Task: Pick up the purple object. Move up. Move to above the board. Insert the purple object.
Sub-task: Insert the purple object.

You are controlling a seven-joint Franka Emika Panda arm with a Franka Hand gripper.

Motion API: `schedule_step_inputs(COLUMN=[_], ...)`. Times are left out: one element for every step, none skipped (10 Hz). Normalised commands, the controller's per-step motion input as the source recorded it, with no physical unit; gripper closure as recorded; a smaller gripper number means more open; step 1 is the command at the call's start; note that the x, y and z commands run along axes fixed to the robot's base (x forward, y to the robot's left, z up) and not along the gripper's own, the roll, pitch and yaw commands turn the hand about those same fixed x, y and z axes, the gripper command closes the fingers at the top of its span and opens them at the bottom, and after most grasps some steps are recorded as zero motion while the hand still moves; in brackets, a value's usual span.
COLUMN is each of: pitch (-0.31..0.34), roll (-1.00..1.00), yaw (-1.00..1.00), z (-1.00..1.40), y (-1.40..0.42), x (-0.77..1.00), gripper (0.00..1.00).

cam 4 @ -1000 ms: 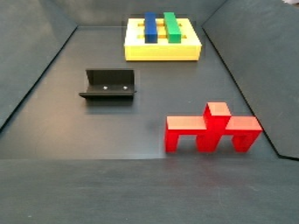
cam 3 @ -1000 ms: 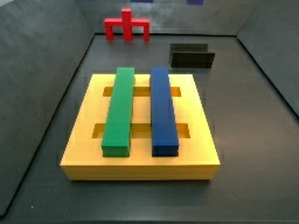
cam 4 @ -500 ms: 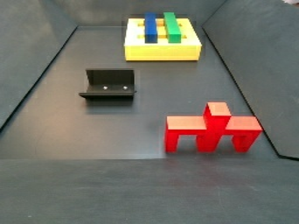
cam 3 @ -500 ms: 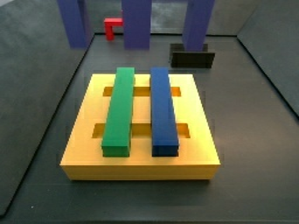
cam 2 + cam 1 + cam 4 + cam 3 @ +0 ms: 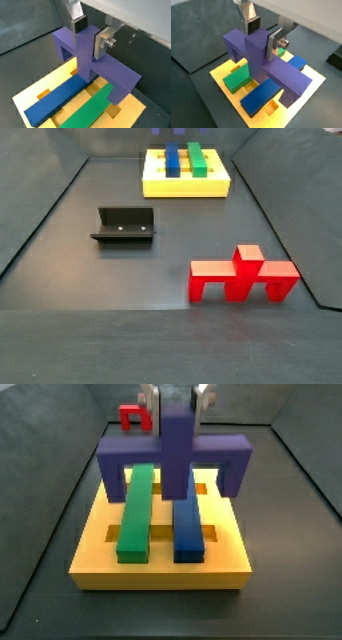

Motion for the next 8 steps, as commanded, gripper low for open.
schedule_step_inputs(pitch=[-0.151, -0.14, -0.116, -0.02, 0.0, -0.027, -0.017, -0.003], roll=[0.24, 0.19, 0.13, 0.06, 0.04, 0.0, 0.0, 0.0], yaw=[0.0, 0.0, 0.0, 0.0, 0.0, 0.0, 0.0, 0.0], z=[-0.47, -0.34, -0.25, -0.22, -0.2, -0.24, -0.19, -0.19], y=[-0.34, -0.3, -0.28, -0.08, 0.0, 0.06, 0.0, 0.0], x=[-0.25, -0.19, -0.08, 0.06, 0.03, -0.08, 0.0, 0.0], gripper=[1.0, 1.0, 1.0, 1.0, 1.0, 1.0, 1.0, 1.0])
